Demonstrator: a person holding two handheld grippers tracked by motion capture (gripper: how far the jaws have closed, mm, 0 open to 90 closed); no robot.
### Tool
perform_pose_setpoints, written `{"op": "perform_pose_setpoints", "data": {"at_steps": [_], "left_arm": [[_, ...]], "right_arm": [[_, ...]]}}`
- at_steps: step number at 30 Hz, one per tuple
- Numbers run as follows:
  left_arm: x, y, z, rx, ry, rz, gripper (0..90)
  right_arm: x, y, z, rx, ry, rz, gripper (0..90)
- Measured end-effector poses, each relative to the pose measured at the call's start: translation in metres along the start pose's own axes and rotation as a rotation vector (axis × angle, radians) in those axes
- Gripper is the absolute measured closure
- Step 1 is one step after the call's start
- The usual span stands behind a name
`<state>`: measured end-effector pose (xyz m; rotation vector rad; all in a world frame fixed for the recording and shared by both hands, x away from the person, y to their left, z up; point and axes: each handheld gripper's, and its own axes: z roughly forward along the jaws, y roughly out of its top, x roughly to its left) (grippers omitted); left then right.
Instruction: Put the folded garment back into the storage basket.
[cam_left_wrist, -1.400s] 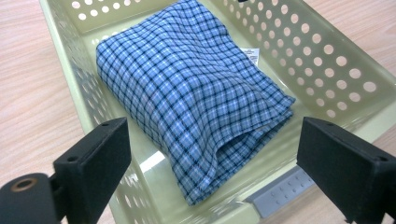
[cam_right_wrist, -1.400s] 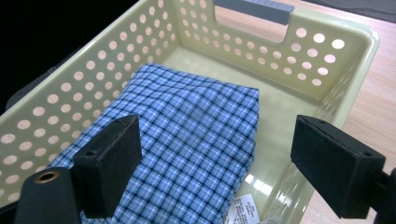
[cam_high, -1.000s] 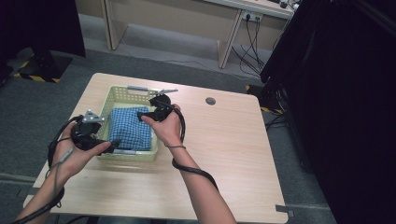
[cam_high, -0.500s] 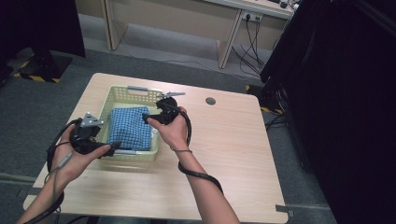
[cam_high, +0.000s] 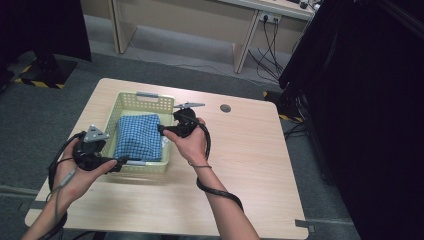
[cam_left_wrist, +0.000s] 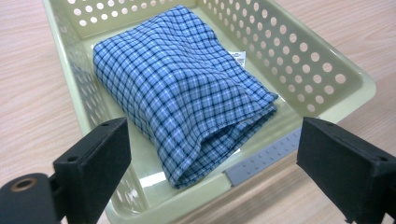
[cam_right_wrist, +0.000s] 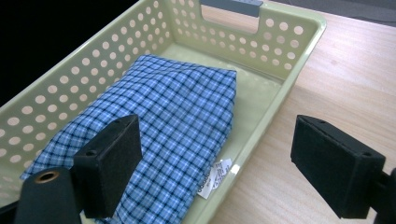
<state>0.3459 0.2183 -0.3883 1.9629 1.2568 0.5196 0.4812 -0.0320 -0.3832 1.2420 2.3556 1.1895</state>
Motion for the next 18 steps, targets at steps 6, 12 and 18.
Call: {"op": "perform_pose_setpoints", "data": {"at_steps": [6, 12, 18], "left_arm": [[0.001, -0.006, -0.003, -0.007, 0.005, -0.006, 9.5], [0.002, -0.011, -0.004, -0.009, 0.009, -0.012, 9.5], [0.003, -0.014, -0.007, -0.015, 0.015, -0.015, 9.5]], "right_arm": [[-0.004, -0.005, -0.004, -0.005, -0.004, 0.003, 17.2], [-0.008, -0.009, -0.009, -0.008, -0.009, 0.007, 17.2], [-0.011, -0.010, -0.014, -0.016, -0.015, 0.006, 17.2]]}}
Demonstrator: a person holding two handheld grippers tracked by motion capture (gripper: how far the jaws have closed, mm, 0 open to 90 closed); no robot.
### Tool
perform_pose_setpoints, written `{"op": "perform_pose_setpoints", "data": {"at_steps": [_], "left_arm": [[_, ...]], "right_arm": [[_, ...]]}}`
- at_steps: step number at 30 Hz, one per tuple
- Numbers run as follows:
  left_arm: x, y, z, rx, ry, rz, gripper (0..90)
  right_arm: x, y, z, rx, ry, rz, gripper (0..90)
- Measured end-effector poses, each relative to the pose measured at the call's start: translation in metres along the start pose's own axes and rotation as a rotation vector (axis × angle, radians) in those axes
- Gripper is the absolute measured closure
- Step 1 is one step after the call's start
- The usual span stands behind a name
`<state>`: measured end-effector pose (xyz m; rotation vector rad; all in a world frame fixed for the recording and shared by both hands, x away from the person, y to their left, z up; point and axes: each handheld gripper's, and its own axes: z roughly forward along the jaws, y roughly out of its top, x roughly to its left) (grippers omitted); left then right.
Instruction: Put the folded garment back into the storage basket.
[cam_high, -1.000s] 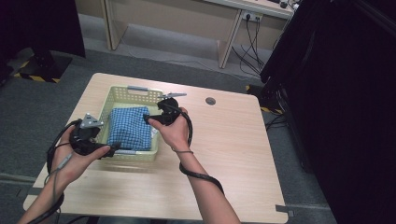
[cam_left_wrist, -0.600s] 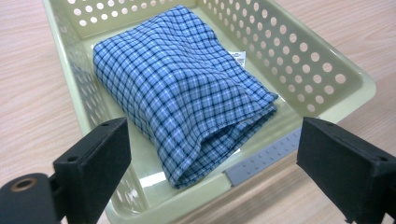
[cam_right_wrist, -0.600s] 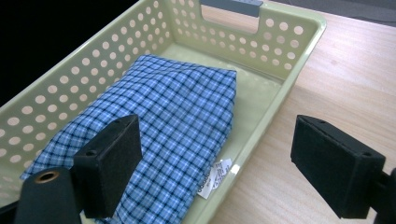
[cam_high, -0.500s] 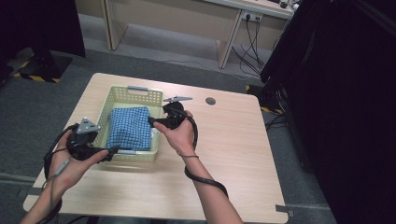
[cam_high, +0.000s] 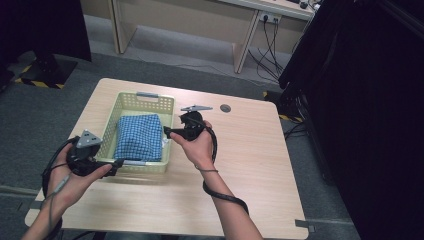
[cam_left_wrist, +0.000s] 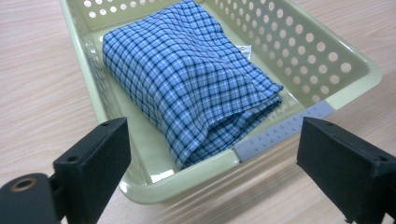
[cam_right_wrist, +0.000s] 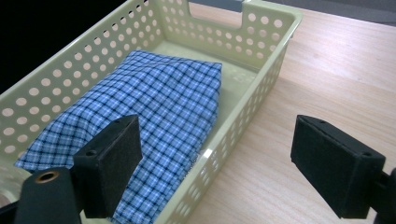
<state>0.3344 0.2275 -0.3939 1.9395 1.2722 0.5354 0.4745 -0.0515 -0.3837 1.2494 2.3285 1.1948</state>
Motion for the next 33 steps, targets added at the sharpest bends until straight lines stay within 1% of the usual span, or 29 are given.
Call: {"op": "perform_pose_setpoints", "data": {"at_steps": [12, 24, 33], "left_arm": [[0.004, -0.009, -0.008, -0.008, 0.013, -0.004, 9.5], [0.007, -0.018, -0.014, -0.010, 0.020, -0.012, 9.5], [0.011, -0.025, -0.019, -0.023, 0.027, -0.023, 9.5]], "right_arm": [[-0.010, -0.006, -0.010, -0.006, -0.017, 0.005, 17.3], [-0.019, -0.011, -0.016, -0.008, -0.035, 0.008, 17.2], [-0.025, -0.016, -0.019, -0.004, -0.047, 0.013, 17.2]]}}
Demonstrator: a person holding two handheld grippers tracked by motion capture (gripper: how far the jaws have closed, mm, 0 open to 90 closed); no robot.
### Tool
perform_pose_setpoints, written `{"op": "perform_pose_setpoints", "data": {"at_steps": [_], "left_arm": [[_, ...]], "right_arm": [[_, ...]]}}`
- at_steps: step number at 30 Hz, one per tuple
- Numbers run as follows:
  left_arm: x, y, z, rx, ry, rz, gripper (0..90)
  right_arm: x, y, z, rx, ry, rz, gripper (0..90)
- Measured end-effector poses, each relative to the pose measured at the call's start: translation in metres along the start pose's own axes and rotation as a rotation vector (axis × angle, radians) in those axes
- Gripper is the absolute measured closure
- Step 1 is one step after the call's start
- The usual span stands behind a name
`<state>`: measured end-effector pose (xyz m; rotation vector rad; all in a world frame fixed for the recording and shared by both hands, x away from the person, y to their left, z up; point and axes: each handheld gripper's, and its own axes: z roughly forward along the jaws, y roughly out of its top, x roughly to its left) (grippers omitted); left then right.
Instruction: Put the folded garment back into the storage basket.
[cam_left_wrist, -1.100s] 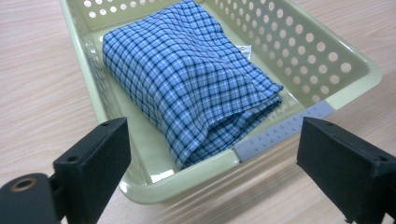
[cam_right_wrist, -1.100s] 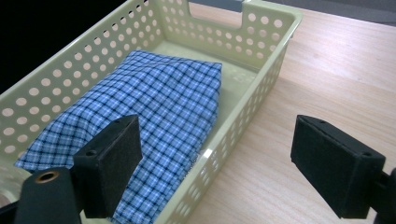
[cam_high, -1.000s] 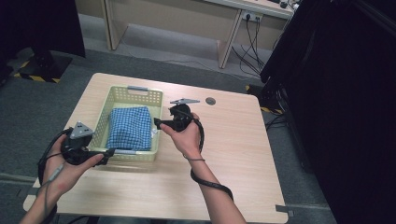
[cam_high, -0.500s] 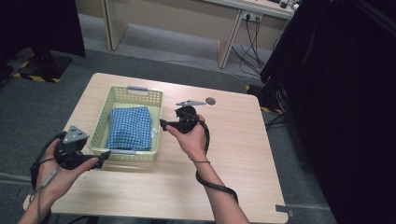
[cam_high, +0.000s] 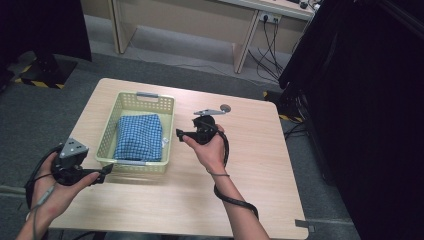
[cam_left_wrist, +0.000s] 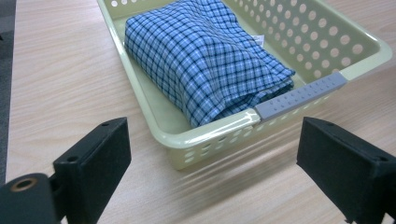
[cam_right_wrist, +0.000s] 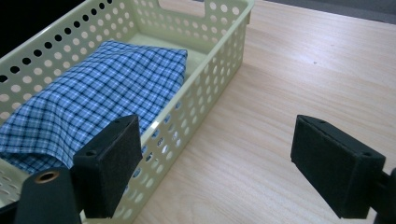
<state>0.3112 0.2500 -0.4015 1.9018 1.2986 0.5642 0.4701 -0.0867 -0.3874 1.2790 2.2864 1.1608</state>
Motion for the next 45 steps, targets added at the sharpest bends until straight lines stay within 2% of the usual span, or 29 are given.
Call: {"op": "perform_pose_setpoints", "data": {"at_steps": [45], "left_arm": [[0.014, -0.026, -0.015, -0.041, 0.024, -0.023, 9.2]], "right_arm": [[-0.036, -0.026, -0.019, -0.001, -0.059, 0.041, 17.2]]}}
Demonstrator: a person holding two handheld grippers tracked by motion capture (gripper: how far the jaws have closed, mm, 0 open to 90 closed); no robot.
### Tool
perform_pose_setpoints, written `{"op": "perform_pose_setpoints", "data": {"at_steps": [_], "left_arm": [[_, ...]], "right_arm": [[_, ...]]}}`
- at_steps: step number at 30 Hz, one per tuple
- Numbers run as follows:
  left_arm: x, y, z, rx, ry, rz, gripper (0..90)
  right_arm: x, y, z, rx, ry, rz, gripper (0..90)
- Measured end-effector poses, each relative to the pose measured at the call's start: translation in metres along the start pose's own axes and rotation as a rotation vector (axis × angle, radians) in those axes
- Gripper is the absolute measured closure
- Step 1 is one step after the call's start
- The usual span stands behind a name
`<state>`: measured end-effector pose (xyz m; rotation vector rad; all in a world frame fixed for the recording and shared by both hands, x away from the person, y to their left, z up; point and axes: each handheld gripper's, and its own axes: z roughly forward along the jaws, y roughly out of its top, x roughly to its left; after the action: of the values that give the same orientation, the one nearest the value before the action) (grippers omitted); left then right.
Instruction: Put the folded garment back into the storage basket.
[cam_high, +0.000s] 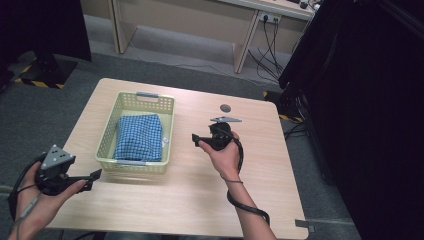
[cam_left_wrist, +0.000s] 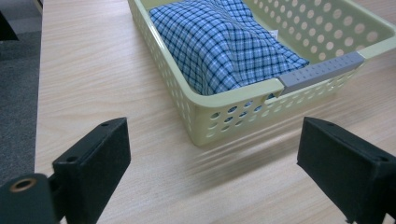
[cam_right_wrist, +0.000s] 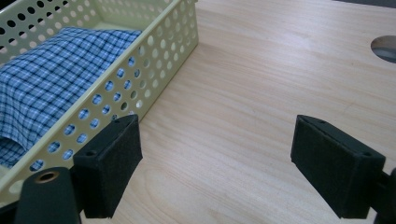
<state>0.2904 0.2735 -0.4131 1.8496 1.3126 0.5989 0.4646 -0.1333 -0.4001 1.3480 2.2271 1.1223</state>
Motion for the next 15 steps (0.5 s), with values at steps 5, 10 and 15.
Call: {"op": "perform_pose_setpoints", "data": {"at_steps": [5, 10, 15], "left_arm": [[0.001, -0.003, -0.001, -0.009, -0.004, -0.004, 9.1], [0.002, -0.005, -0.003, -0.017, -0.008, -0.002, 8.9], [0.003, -0.009, -0.003, -0.018, -0.010, -0.001, 8.8]], "right_arm": [[-0.004, -0.003, -0.002, -0.001, -0.007, 0.007, 17.2], [-0.008, -0.005, -0.005, -0.003, -0.012, 0.017, 17.2], [-0.012, -0.008, -0.007, -0.005, -0.019, 0.021, 17.2]]}}
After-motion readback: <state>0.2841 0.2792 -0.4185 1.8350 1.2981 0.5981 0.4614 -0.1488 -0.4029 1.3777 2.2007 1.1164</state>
